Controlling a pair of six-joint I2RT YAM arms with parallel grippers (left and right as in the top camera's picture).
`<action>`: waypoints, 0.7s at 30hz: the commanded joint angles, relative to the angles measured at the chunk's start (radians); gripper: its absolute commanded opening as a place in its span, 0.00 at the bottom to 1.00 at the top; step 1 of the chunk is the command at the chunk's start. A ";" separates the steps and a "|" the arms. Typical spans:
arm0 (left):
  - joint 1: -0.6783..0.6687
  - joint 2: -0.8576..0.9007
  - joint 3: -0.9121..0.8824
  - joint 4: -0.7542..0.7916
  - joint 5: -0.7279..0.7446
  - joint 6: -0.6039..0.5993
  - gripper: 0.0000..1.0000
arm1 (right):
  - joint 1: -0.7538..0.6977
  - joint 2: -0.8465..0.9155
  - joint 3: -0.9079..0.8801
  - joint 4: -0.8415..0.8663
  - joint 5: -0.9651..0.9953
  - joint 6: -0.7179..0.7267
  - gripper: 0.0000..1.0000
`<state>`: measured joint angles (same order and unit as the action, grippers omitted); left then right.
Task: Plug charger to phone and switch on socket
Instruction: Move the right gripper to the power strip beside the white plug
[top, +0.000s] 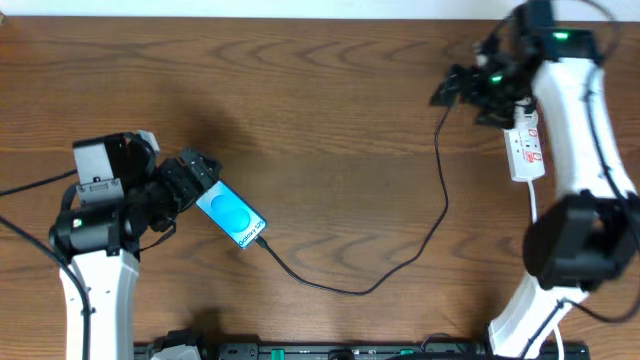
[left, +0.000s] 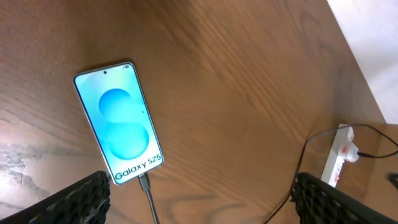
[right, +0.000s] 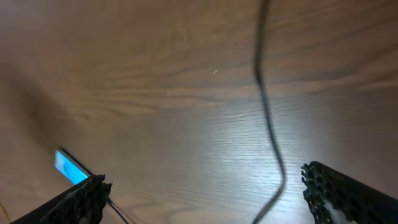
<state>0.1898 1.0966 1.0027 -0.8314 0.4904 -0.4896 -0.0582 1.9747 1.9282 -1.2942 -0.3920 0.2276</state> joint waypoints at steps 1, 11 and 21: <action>0.001 -0.012 -0.002 -0.025 -0.013 0.021 0.94 | -0.072 -0.107 0.019 -0.017 0.084 0.028 0.99; 0.001 -0.012 -0.002 -0.054 -0.013 0.024 0.94 | -0.254 -0.117 0.018 0.005 0.241 -0.036 0.99; 0.001 -0.012 -0.002 -0.058 -0.013 0.025 0.94 | -0.385 0.006 0.018 -0.003 0.056 -0.323 0.99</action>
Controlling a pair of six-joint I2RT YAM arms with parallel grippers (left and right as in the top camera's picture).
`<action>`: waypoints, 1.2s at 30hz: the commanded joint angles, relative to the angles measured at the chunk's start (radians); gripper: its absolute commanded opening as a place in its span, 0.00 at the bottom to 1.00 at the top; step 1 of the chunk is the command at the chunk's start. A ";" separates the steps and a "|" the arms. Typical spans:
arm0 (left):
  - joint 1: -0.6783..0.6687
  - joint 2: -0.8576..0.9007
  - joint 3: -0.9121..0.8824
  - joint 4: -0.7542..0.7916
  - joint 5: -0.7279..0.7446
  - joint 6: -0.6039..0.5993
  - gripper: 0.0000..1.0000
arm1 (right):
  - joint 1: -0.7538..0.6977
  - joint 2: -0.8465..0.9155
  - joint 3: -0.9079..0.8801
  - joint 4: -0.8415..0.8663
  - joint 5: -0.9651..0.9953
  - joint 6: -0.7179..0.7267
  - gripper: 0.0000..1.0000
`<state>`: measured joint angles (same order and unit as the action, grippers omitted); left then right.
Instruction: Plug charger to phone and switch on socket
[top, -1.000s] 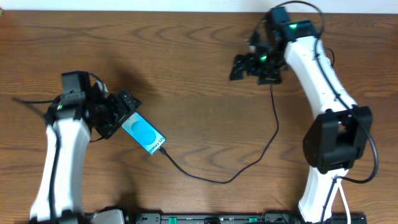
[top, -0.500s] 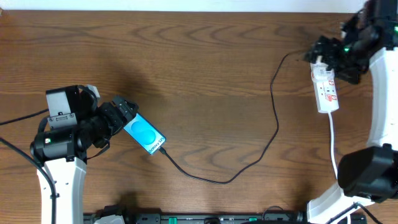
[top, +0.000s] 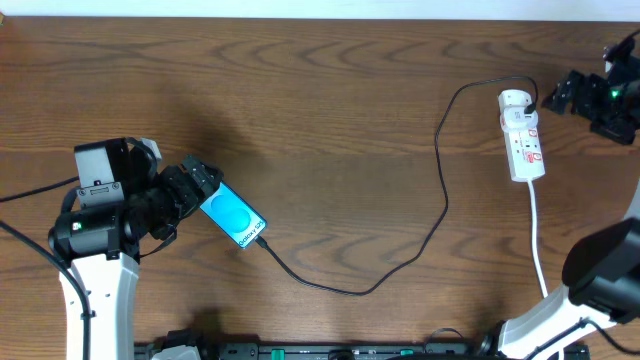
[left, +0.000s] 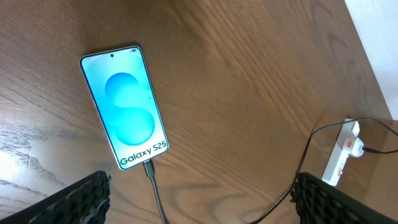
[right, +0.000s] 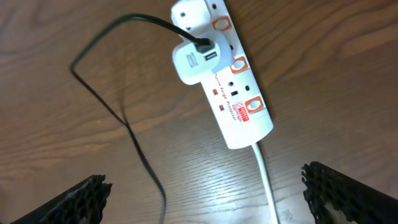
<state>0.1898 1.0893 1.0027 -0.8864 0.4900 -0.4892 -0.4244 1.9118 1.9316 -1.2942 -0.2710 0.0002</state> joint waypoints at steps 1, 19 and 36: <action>0.001 -0.005 -0.002 -0.003 -0.013 0.024 0.94 | -0.020 0.092 0.015 -0.003 -0.087 -0.111 0.99; 0.001 -0.005 -0.002 -0.003 -0.047 0.024 0.94 | -0.010 0.350 0.015 0.081 -0.283 -0.298 0.99; 0.001 -0.004 -0.002 -0.007 -0.058 0.024 0.94 | -0.006 0.364 0.015 0.203 -0.199 -0.195 0.99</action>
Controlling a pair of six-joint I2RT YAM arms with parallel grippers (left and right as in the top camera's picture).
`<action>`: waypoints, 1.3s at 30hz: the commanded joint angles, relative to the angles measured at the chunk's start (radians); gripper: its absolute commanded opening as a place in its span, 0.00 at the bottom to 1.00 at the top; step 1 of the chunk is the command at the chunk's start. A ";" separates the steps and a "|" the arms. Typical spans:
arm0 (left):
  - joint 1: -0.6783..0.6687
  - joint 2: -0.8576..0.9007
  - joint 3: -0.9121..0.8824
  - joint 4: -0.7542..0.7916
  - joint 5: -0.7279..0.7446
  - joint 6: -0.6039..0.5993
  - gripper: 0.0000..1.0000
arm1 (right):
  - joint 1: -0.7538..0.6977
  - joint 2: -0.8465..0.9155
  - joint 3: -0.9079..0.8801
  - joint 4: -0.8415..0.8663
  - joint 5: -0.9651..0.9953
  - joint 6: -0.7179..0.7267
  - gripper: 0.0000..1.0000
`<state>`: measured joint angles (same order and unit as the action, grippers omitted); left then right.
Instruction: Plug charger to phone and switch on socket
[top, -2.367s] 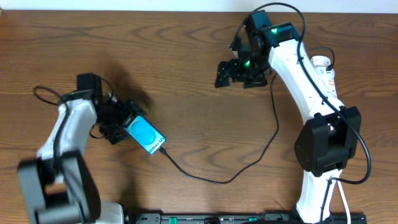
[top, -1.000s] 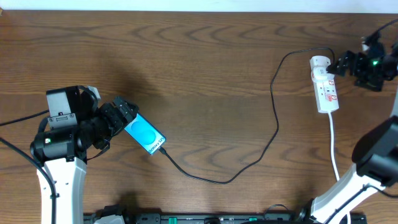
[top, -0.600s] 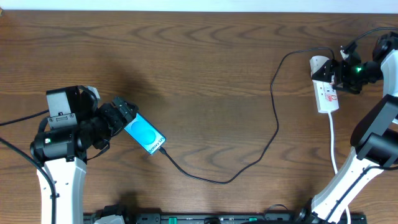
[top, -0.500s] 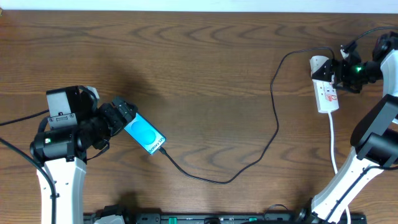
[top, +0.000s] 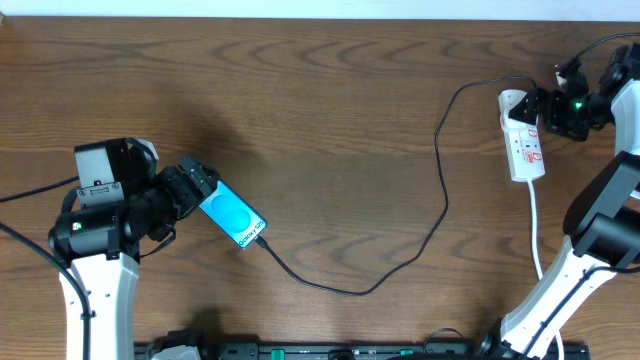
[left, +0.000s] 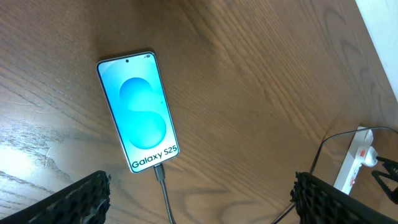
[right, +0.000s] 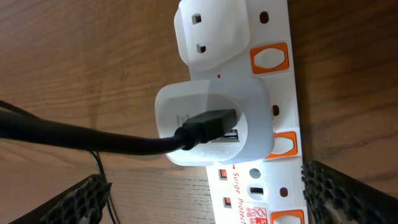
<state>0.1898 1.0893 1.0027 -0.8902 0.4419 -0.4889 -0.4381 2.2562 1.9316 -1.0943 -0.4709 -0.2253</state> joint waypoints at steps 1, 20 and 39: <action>0.001 -0.004 -0.002 -0.004 -0.010 0.024 0.94 | 0.008 0.023 0.015 0.003 0.001 0.031 0.99; 0.001 -0.004 -0.002 -0.011 -0.010 0.024 0.94 | 0.060 0.051 0.009 0.014 0.017 0.105 0.99; 0.001 -0.001 -0.002 -0.014 -0.010 0.024 0.94 | 0.079 0.053 -0.180 0.140 0.015 0.171 0.99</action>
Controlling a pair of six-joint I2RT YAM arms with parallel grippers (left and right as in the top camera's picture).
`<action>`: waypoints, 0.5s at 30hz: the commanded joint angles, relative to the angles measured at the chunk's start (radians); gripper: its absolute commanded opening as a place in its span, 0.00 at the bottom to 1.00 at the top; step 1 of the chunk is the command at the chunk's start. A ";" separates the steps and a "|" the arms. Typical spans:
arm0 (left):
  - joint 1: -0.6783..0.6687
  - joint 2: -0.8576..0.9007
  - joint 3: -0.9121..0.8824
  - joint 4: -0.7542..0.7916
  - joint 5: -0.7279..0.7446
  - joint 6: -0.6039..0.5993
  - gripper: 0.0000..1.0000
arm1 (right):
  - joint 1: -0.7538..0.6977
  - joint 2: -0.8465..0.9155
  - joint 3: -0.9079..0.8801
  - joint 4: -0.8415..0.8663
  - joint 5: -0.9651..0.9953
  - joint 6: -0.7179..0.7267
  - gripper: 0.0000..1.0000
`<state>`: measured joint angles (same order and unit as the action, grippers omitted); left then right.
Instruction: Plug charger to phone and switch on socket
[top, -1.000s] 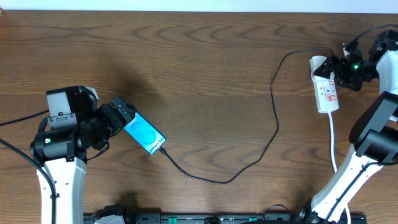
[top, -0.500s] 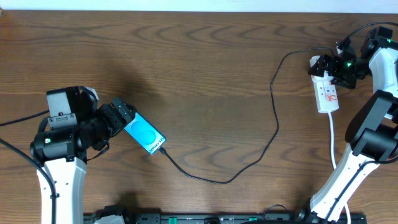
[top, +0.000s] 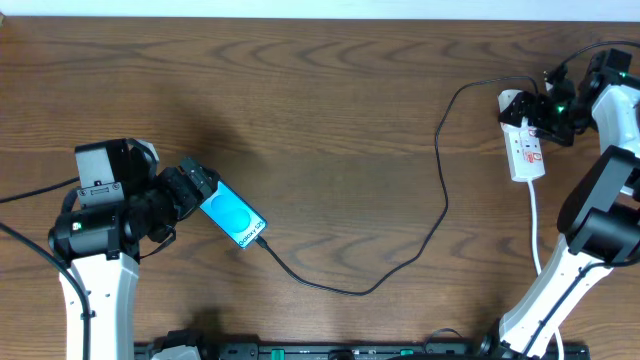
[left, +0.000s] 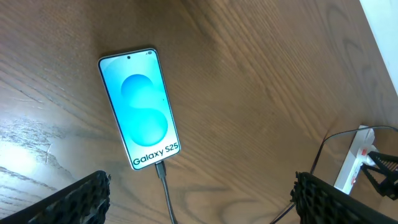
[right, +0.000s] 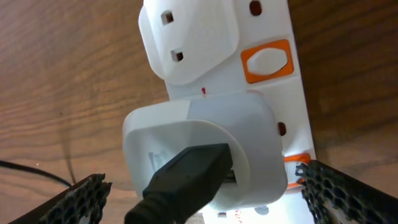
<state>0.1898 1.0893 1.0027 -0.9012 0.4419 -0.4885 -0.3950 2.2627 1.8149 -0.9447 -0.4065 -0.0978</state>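
Observation:
The phone (top: 232, 217) lies screen-up and lit at the left, with the black charger cable (top: 440, 190) plugged into its bottom end (left: 159, 168). The cable runs right to a white adapter (right: 205, 149) seated in the white power strip (top: 526, 150). Orange switches (right: 267, 62) sit beside the sockets. My right gripper (right: 202, 202) hangs open close over the adapter, one finger on each side of it. My left gripper (left: 199, 202) is open just near of the phone (left: 140, 115), holding nothing.
Everything rests on a brown wooden table (top: 330, 90). The strip's white cord (top: 535, 235) trails toward the front edge on the right. A black rail (top: 300, 352) runs along the front edge. The table's far edge meets a white wall.
My right gripper has come closer to the power strip, so the adapter and upper orange switch fill more of its wrist view. The left gripper and phone are nearly unchanged.
First my right gripper was left of the strip, its camera seeing only table and cable. Then it stood open to the right of the strip, then low over the adapter, now lower still. The phone stayed plugged in with my left gripper open beside it.

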 joint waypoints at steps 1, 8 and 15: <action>0.001 0.000 -0.002 -0.003 -0.010 0.023 0.94 | 0.041 0.047 -0.063 -0.008 -0.049 0.045 0.99; 0.001 0.001 -0.002 -0.004 -0.010 0.023 0.94 | 0.064 0.047 -0.060 -0.005 -0.048 0.053 0.99; 0.001 0.001 -0.002 -0.004 -0.010 0.023 0.94 | 0.060 0.047 -0.013 -0.033 -0.048 0.054 0.99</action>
<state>0.1898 1.0893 1.0027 -0.9016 0.4419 -0.4885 -0.3759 2.2559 1.8130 -0.9436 -0.3664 -0.0750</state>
